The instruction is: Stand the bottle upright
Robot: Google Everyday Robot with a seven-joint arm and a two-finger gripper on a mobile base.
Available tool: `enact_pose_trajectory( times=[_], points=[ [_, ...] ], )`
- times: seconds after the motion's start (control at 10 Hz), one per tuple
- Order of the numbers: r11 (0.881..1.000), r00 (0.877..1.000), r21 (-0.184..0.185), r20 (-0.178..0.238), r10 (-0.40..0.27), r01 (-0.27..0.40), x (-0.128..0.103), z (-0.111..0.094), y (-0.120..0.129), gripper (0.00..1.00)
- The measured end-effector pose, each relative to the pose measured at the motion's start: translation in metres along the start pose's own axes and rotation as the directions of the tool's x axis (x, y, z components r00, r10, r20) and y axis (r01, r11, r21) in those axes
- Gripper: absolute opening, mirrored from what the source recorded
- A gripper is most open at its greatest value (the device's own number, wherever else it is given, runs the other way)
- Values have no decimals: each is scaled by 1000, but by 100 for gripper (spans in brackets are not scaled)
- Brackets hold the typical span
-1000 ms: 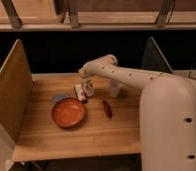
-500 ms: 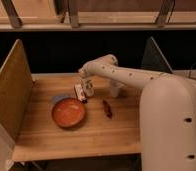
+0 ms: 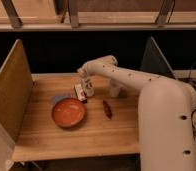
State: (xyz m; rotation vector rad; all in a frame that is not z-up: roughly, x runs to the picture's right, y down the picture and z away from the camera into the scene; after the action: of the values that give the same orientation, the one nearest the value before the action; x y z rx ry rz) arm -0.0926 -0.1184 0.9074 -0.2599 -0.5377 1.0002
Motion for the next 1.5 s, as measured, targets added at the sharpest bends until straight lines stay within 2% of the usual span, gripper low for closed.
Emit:
enact_pose_trajectory(
  times=[0.4, 1.1, 1.5],
  points=[
    [1000, 1000, 0, 0, -2, 2, 0, 0, 0, 0],
    [995, 994, -10, 53, -96, 96, -30, 6, -1, 0],
    [999, 994, 7, 94, -51, 51, -25, -15, -5, 0]
  ],
)
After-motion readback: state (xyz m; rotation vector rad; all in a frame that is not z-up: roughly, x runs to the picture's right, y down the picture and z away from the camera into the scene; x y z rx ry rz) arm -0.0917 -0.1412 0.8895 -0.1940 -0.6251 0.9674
